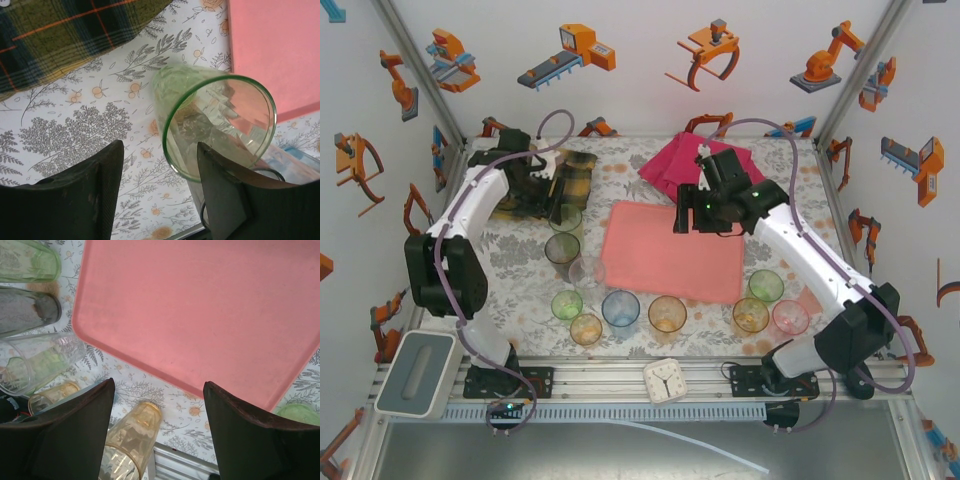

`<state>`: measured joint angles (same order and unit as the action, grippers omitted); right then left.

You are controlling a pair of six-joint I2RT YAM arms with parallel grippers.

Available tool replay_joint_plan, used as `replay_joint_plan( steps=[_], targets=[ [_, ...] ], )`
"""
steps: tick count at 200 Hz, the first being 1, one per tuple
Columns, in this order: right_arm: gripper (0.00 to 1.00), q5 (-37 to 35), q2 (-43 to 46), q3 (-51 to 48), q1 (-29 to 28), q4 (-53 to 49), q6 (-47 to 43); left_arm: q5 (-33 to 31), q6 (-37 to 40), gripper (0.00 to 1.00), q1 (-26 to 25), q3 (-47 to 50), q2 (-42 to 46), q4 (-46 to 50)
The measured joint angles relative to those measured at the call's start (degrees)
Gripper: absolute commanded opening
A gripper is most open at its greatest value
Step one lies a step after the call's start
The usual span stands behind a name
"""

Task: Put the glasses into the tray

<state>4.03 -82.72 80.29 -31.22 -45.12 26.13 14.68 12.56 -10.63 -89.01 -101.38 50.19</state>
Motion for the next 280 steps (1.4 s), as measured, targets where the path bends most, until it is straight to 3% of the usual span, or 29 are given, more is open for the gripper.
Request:
replay_joint_plan(
  steps=[30,97,152,178,239,280],
  targets=[
    [0.66,-0.24,-0.35,0.0,0.0,0.9,-0.02,-0.74,-0.02,0.44,-1.25,0.0,-0.15,-1.29],
    [0.66,-0.44,-2.8,0.0,0.0,2.05,-0.24,-2.49,-0.07,0.37,-1.75,0.0,-1.68,-2.16],
    [0.66,-0.46,-3.43,0.0,0.0,2.56,-0.63,-5.53,-0.24,0.09,-3.19,0.0,-1.68,-3.3],
    [0.66,-0.46,-3.43,0.0,0.0,2.58,-0.66,-6.69,-0.42,0.0,-3.34,-0.04,-1.79,-3.56],
    [0.66,-0.42,-3.82,0.0,0.07,2.93,-0.68,-9.14,-0.48,0.0,-3.61,-3.19,-2.89,-1.9],
    [0.66,-0.42,-3.96,0.0,0.55,3.5,-0.87,-11.3,-0.44,0.0,-3.61,-14.51,-4.76,2.97]
  ],
)
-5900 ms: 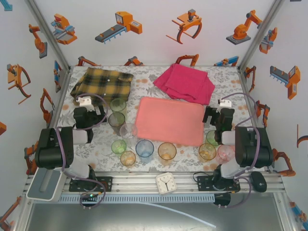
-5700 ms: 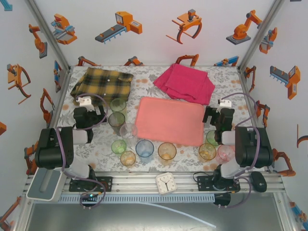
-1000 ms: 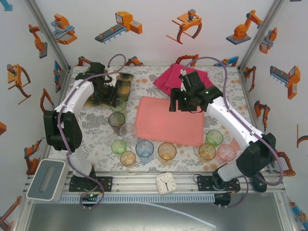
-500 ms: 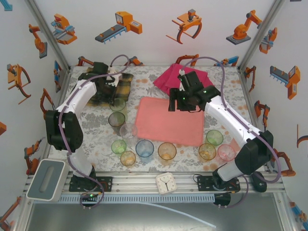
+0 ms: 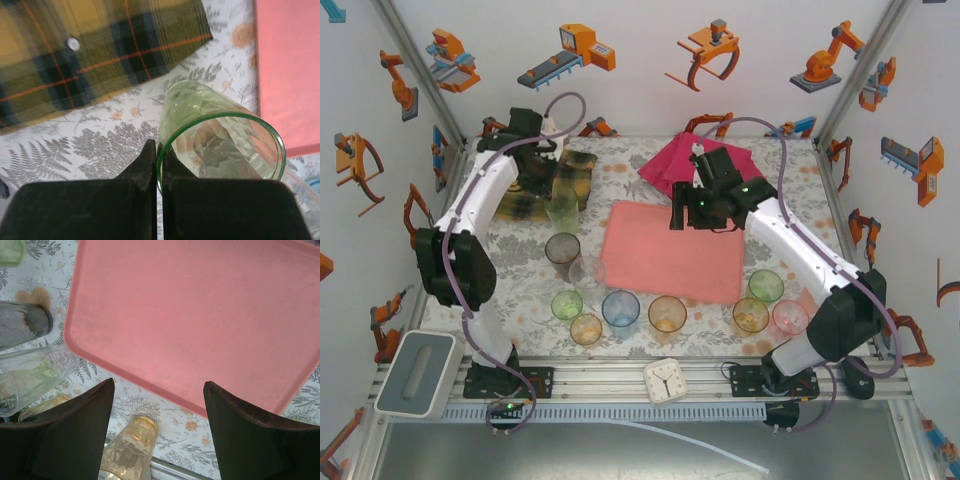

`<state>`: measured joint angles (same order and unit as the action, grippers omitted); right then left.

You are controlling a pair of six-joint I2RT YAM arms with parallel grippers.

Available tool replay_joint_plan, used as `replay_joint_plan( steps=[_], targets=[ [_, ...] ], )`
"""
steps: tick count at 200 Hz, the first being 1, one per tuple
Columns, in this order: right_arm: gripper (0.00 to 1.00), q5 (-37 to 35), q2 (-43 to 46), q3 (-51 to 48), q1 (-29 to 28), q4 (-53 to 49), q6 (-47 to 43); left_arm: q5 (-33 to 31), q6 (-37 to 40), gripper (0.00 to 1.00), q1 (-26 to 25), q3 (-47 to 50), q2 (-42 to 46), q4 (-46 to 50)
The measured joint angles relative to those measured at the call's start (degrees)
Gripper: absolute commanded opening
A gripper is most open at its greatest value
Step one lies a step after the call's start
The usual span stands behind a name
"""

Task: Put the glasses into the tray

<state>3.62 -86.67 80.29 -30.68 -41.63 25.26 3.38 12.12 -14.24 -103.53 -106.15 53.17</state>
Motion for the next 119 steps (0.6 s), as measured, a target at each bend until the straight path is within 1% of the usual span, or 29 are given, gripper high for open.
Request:
replay_joint_plan(
  steps=[42,79,99,119],
  targets=[
    [0.65,-0.02,0.07,0.0,1.27,-0.09,0.04,0.57,0.28,0.0,-1.22,-17.18,-3.69,5.84],
    [0.66,-0.48,1.92,0.0,3.3,-1.49,0.07,1.64,0.76,0.0,-6.32,-30.84,-11.34,9.05],
    [0.66,-1.18,4.13,-0.02,4.33,-2.51,0.28,2.25,1.09,0.0,-9.35,-35.1,-16.13,9.73],
    [0.66,-1.64,6.97,-0.85,5.42,-2.75,0.52,2.36,1.64,0.0,-12.02,-36.63,-20.11,10.23]
  ],
)
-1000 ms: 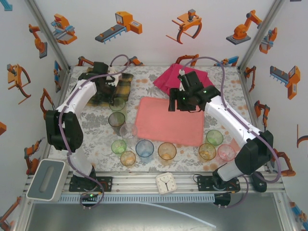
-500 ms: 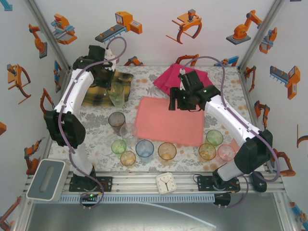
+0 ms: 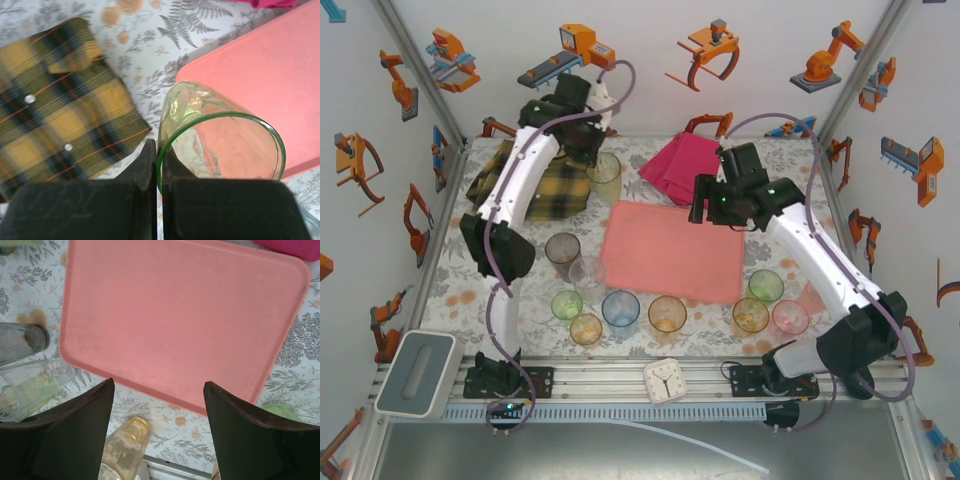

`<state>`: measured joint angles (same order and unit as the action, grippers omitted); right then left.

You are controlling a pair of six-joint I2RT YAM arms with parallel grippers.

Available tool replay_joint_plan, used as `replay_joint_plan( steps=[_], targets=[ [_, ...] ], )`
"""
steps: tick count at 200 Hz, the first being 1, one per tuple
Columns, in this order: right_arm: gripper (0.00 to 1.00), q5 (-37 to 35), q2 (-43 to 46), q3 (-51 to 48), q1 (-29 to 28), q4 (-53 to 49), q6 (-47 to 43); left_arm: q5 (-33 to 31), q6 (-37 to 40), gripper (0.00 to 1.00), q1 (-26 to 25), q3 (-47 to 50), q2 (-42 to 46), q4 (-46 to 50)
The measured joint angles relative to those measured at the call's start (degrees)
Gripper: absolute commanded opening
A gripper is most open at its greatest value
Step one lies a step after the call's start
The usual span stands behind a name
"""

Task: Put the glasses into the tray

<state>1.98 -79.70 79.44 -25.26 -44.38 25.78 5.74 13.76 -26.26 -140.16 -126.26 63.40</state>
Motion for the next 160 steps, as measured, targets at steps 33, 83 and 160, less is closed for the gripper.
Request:
replay_joint_plan(
  steps=[33,83,160],
  targets=[
    [0.66,-0.11,3.26,-1.75,0.92,-0.37,0.42,0.74,0.09,0.0,-2.23,-0.04,-4.55,0.59],
    [0.66,-0.09,3.39,-3.13,1.03,-0.35,0.42,1.03,0.09,0.0,-1.81,0.79,-6.47,-0.52],
    [0.66,-0.04,3.3,-3.85,1.11,-0.2,0.44,0.96,0.11,0.0,-2.56,1.44,-7.06,-3.69]
  ],
)
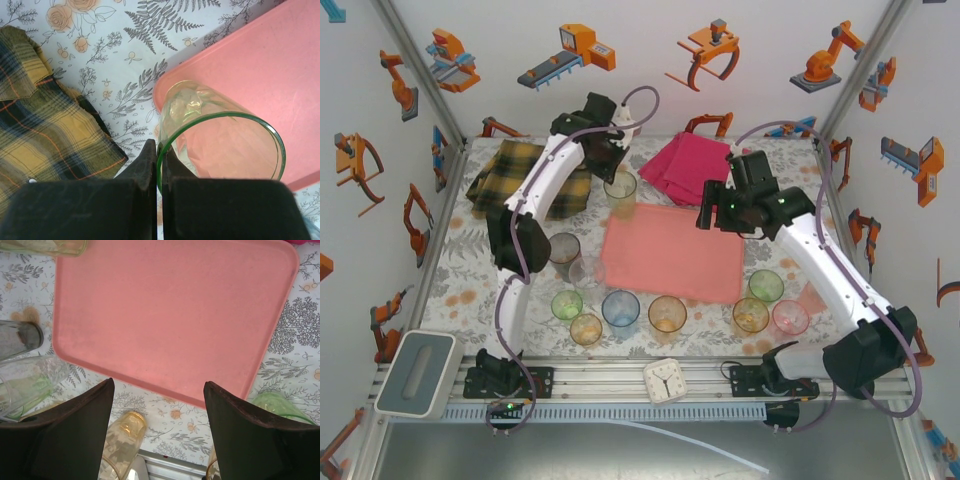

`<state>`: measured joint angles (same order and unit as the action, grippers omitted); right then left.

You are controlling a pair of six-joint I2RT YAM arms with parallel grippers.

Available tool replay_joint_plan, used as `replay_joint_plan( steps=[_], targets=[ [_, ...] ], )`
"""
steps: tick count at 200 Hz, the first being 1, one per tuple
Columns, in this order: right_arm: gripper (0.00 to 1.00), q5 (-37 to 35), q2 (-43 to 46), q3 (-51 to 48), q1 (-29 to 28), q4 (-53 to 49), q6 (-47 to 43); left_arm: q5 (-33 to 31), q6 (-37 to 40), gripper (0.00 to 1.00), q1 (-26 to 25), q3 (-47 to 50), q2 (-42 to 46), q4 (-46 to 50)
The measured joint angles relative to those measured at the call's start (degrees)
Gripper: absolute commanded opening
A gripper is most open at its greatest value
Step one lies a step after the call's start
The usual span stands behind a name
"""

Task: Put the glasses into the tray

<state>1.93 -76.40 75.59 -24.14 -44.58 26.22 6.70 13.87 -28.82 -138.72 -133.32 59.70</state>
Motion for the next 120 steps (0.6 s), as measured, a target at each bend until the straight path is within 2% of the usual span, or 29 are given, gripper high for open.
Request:
replay_joint_plan(
  steps=[60,120],
  targets=[
    [0.67,0.04,-0.02,-0.63,0.02,0.09,0.02,-0.04,0.31,0.0,-0.13,-0.02,-2.47,-1.27],
    [0.69,0.15,-0.04,-0.63,0.09,0.09,0.0,-0.15,0.63,0.25,-0.13,-0.04,-2.47,-1.33]
  ],
)
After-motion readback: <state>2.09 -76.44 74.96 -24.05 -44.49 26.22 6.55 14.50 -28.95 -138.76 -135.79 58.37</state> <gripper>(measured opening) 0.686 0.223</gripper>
